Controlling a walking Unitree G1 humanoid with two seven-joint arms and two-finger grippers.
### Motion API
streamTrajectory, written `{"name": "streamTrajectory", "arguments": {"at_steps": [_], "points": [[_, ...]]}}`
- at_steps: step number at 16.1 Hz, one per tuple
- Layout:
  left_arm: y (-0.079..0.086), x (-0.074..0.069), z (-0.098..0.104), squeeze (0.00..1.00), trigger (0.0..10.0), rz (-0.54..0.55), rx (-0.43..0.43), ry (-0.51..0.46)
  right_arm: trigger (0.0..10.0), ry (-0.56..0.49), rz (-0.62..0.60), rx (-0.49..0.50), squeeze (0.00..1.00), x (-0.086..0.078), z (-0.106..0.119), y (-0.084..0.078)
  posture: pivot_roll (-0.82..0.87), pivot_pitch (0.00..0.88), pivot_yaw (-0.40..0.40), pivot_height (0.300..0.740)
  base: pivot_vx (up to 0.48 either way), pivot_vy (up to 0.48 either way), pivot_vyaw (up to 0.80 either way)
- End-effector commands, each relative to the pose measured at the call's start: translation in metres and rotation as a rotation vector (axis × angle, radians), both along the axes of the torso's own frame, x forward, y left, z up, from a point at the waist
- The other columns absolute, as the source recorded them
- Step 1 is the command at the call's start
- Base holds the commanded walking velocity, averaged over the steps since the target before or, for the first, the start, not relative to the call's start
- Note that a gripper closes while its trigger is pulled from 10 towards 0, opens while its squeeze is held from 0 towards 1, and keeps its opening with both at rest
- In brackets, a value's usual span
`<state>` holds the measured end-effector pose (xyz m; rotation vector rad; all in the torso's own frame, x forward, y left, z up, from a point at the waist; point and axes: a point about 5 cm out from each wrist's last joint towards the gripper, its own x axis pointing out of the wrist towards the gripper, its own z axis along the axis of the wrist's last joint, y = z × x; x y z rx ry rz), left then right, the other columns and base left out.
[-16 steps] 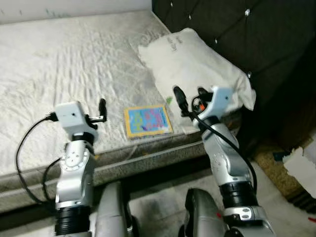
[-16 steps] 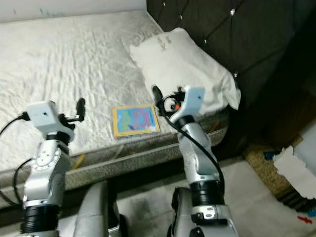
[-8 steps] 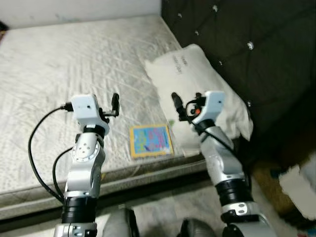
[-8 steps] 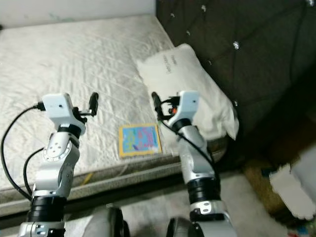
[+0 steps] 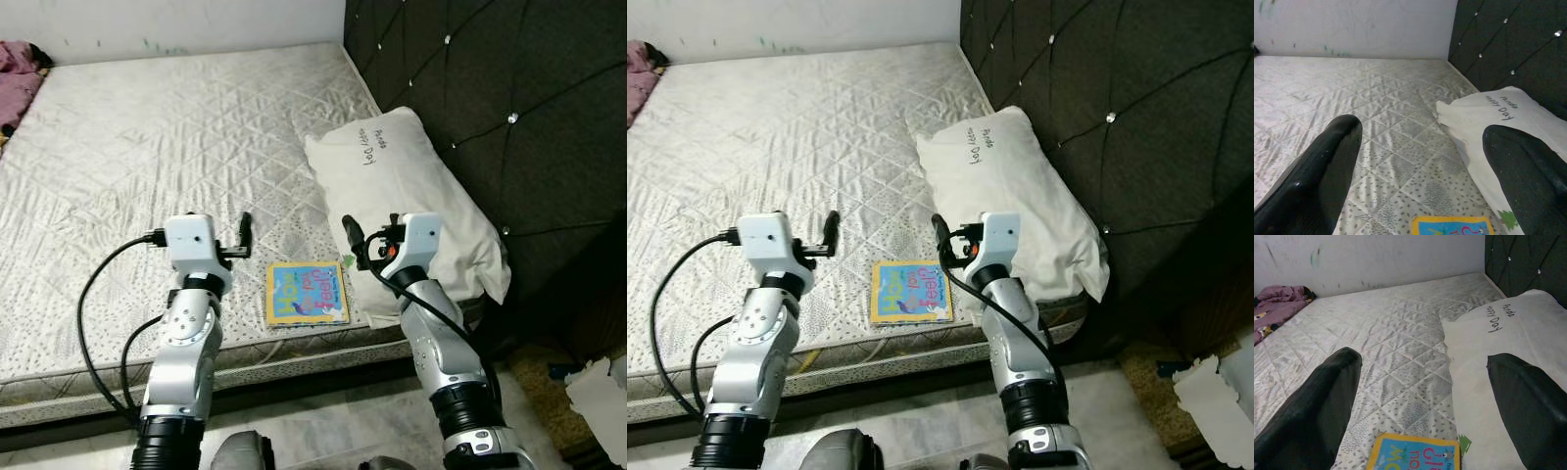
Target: Clean up the room
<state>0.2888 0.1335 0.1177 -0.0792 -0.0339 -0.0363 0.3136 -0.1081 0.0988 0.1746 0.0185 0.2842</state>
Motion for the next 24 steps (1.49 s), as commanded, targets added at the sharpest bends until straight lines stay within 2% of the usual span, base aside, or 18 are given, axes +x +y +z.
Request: {"name": "streamTrajectory", "arguments": {"at_steps": [1,5,10,17,19,24], "points": [[0.000,0.000,0.002,0.00,10.0,-0.007,-0.003,-0.008,10.0,0.007,-0.011,-0.003,0.00,0.000,-0.002,-0.002,-0.08,0.000,0.043,0.740,0.000,0.000,0.00],[0.008,0.004,0.005,0.00,10.0,0.012,-0.017,-0.009,10.0,0.000,-0.036,-0.002,0.00,0.005,0.003,-0.012,-0.09,0.000,0.044,0.740,0.000,0.061,0.00],[0.007,0.006,0.006,0.00,10.0,0.021,-0.028,-0.013,10.0,-0.009,-0.043,-0.040,0.00,0.004,0.003,-0.019,-0.10,0.000,0.037,0.740,0.000,0.480,0.00],[0.003,0.009,0.008,0.00,10.0,0.027,-0.033,-0.030,10.0,-0.021,-0.029,-0.057,0.00,0.007,0.005,-0.019,-0.10,0.000,0.027,0.740,0.000,0.480,0.28],[0.001,0.010,0.010,0.00,10.0,0.029,-0.024,-0.050,10.0,-0.026,-0.014,-0.047,0.00,0.008,0.007,-0.015,-0.10,0.000,0.028,0.740,0.000,0.000,0.00],[-0.001,0.010,0.010,0.00,10.0,-0.002,-0.061,-0.048,10.0,-0.027,-0.014,-0.044,0.00,0.008,0.007,-0.014,-0.10,0.000,0.029,0.740,0.000,0.129,0.00]]}}
